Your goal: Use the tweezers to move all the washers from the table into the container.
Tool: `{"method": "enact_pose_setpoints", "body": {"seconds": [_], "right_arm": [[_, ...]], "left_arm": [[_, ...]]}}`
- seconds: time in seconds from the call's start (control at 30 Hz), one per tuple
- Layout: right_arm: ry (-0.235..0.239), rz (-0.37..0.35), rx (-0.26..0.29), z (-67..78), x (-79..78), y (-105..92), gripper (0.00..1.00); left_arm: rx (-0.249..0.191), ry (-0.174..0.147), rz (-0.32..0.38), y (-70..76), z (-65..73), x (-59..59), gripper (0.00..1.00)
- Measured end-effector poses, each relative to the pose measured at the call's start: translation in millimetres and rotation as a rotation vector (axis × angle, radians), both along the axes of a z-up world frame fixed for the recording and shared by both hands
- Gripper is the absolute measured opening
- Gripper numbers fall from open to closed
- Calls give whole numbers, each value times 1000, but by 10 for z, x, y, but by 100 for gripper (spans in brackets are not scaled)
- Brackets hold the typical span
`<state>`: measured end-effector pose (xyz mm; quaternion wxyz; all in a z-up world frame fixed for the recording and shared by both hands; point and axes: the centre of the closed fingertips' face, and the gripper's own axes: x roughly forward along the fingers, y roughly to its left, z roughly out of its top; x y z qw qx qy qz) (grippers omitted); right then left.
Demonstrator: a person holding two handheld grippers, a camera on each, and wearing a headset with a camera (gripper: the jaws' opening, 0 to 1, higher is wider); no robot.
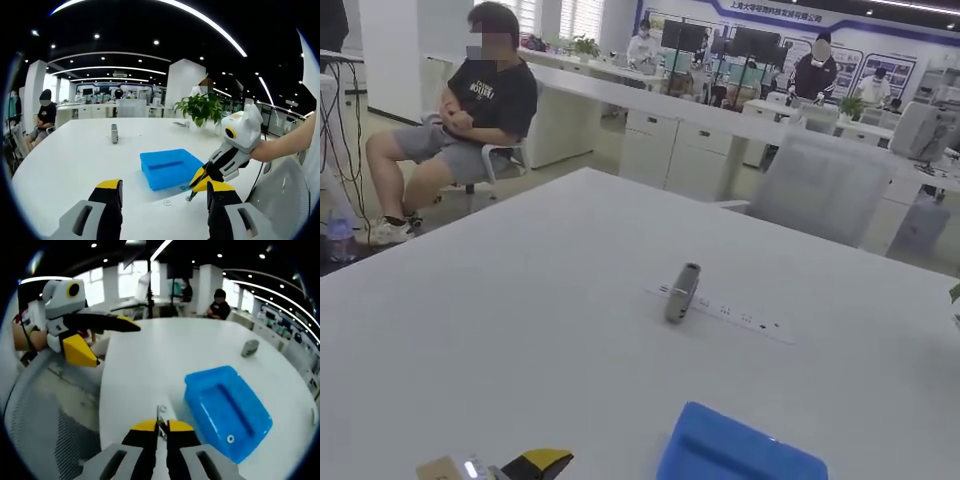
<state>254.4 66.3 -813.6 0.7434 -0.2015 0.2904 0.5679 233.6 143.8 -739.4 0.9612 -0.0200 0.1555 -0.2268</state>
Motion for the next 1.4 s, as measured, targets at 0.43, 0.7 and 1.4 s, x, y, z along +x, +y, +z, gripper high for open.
{"method": "enact_pose_setpoints", "body": {"seconds": [0.43, 0.7, 1.4], "right_arm": [[109, -309, 113, 75, 128, -109, 2], [92, -331, 94, 60, 123, -74, 3], [45, -260, 11, 11, 81, -36, 3]], "left_arm": [[-55, -23, -21, -39, 67, -13, 70], [-30, -39, -85, -157, 65, -59, 71], [-30, -6, -70, -129, -3, -41, 68]]}}
